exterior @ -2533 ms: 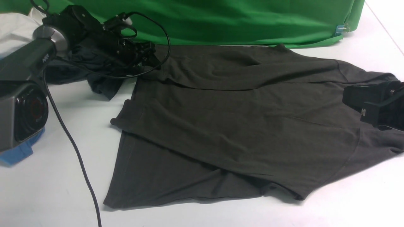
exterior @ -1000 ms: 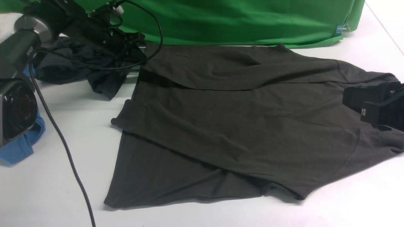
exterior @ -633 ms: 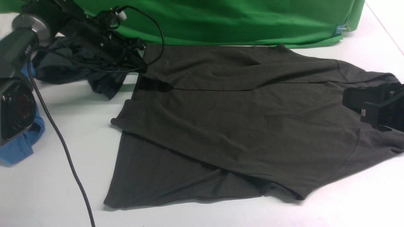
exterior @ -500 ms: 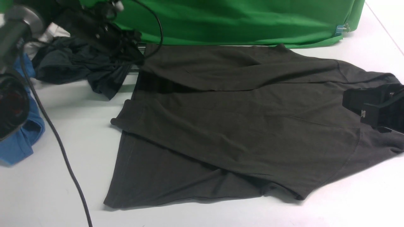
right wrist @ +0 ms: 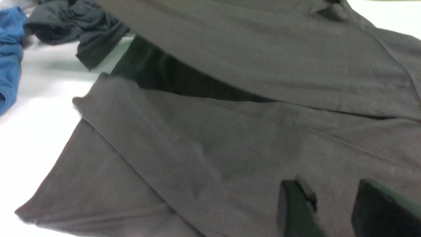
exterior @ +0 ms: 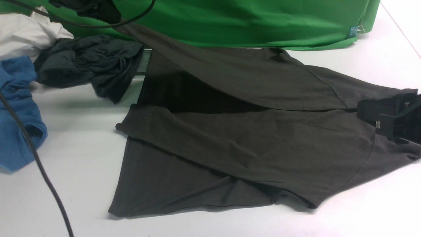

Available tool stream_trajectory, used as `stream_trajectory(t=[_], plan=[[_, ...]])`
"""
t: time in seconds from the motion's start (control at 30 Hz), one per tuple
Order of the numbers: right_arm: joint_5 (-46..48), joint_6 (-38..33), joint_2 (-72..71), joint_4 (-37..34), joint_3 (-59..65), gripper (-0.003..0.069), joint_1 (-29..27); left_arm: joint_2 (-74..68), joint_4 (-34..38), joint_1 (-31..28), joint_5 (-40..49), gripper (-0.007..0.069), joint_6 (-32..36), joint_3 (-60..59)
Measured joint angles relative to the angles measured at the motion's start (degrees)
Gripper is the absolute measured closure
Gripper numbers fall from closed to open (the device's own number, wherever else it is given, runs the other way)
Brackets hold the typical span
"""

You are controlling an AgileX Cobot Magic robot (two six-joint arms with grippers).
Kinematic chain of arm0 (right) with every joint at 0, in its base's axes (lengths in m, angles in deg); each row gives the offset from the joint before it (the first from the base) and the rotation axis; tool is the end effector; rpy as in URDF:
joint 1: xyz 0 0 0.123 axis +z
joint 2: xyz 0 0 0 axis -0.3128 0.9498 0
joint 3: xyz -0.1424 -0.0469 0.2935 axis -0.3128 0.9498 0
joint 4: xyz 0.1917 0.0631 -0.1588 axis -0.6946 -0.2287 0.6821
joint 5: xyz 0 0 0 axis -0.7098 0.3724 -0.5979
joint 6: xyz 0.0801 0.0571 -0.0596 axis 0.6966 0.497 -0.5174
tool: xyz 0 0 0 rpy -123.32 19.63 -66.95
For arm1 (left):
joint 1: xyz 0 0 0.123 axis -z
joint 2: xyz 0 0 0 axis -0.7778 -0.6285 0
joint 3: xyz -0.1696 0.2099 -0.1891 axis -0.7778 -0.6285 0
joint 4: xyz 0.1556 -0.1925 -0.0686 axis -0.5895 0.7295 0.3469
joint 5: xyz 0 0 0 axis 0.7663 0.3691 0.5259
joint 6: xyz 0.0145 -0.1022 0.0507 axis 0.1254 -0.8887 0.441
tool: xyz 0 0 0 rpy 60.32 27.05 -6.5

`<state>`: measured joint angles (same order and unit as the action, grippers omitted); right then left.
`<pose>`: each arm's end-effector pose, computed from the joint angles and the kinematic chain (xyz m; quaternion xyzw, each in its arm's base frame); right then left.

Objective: Fold a long-sleeved shirt on a white desktop.
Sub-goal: 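Fold the left side of the dark shirt inward over its body with the left gripper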

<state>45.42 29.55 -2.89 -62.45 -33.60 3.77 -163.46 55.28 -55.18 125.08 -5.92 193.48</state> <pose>0.1714 0.0768 0.3373 -0.0776 0.8777 0.1704 0.4412 0.5111 -0.0022 0.3530 0.0961 0.9449 -0.1314 0.2841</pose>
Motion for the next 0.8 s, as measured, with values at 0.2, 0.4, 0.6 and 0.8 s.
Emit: stream_trajectory(t=[0.2, 0.4, 0.6, 0.8], plan=[[0.3, -0.3, 0.0, 0.0, 0.0, 0.0416, 0.0, 2.2, -0.5, 0.1, 0.0, 0.0596, -0.1, -10.8], [0.3, -1.6, 0.0, 0.1, 0.0, 0.0416, 0.0, 2.3, -0.4, 0.5, 0.0, 0.0596, -0.2, -17.8], [0.3, -1.6, 0.1, 0.4, 0.0, 0.0414, 0.0, 4.5, -0.4, 0.7, 0.2, 0.0596, -0.2, -20.6], [2.1, -1.6, 1.3, 0.6, -0.8, 0.0386, 0.0, 10.4, -0.4, 0.7, 0.0, 0.0596, -0.2, -20.6]])
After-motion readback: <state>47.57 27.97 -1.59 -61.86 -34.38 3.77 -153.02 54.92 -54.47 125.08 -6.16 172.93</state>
